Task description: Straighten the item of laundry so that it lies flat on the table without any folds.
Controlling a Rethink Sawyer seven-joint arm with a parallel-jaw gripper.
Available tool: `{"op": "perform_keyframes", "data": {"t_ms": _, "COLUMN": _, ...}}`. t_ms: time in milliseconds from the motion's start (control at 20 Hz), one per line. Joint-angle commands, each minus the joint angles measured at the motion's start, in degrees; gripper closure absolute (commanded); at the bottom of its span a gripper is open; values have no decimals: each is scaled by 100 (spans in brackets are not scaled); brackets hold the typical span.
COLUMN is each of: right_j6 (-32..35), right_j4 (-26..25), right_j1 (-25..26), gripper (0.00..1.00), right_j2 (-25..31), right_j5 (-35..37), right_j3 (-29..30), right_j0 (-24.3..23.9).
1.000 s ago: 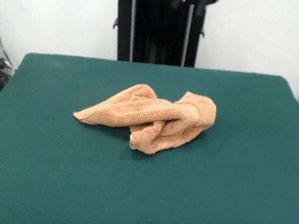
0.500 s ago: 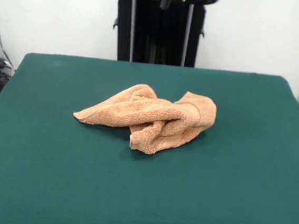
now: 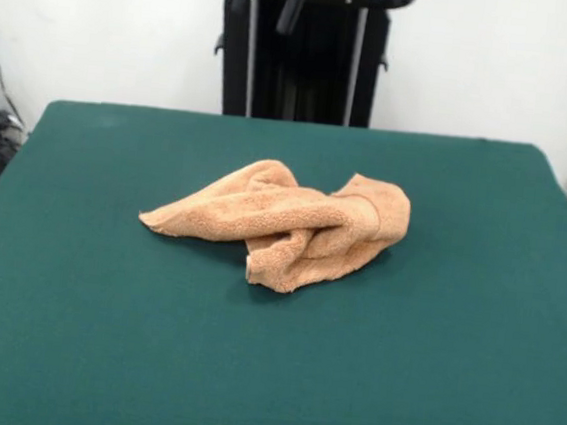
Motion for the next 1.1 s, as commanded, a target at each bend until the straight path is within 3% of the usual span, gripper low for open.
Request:
{"op": "perform_keyframes", "data": {"t_ms": 50, "right_j6": 1024, "right_j4": 126, "right_j1": 602, "gripper": 0, "right_j2": 272, "right_j5": 45, "right_j3": -146, "right_j0": -26}}
{"op": "perform_keyframes", "data": {"t_ms": 350, "right_j6": 821, "right_j4": 147, "right_j1": 998, "gripper": 0, "right_j2": 627, "right_j5": -116, "right_j3": -236, "right_j0": -302}}
{"op": "perform_keyframes", "data": {"t_ms": 600, "right_j6": 998, "right_j4": 188, "right_j1": 1430, "gripper": 0, "right_j2": 852, "right_j5": -803, "right_j3": -137, "right_j0": -464}}
{"op": "perform_keyframes", "data": {"t_ms": 1100, "right_j6": 1101, "right_j4": 320, "right_j1": 1536, "gripper": 0, "right_j2": 705, "right_j5": -790, "right_j3": -242, "right_j0": -294}}
